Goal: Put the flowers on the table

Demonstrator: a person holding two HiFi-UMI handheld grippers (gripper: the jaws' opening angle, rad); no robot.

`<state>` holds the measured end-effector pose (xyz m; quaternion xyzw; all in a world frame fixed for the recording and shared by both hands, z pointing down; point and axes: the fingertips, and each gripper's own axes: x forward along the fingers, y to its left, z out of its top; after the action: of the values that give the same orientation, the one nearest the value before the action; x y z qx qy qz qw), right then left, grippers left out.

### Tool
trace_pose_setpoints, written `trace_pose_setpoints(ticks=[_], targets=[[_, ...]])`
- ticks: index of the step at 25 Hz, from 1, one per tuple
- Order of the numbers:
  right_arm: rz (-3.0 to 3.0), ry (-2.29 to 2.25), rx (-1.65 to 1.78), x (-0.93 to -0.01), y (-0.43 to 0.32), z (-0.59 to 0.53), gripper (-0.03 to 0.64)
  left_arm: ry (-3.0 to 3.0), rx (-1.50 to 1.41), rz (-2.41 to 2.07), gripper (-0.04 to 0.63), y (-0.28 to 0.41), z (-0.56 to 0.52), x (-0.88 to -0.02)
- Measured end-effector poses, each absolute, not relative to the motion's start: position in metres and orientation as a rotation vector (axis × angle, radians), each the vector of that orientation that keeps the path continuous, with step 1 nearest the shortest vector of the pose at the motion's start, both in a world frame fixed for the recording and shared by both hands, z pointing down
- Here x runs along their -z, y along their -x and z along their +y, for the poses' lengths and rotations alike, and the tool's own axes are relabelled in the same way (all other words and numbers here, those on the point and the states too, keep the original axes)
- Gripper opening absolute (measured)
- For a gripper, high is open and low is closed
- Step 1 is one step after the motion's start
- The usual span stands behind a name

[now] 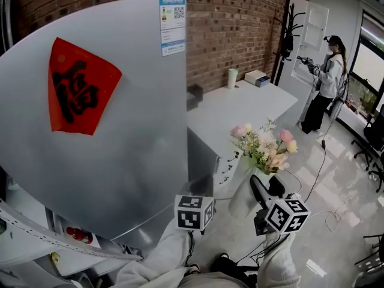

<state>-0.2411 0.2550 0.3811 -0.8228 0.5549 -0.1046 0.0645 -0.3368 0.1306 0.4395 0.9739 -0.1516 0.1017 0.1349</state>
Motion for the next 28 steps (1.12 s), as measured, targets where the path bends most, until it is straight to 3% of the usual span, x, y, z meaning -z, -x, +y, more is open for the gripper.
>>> trace_pose_setpoints(ticks=[28], targets=[[1.797,2.408,0.313,-0.375,-0.031,0.178,0.250,-2.784,-0.294,-0.563,0.005,0.074,0.053,-0.441]])
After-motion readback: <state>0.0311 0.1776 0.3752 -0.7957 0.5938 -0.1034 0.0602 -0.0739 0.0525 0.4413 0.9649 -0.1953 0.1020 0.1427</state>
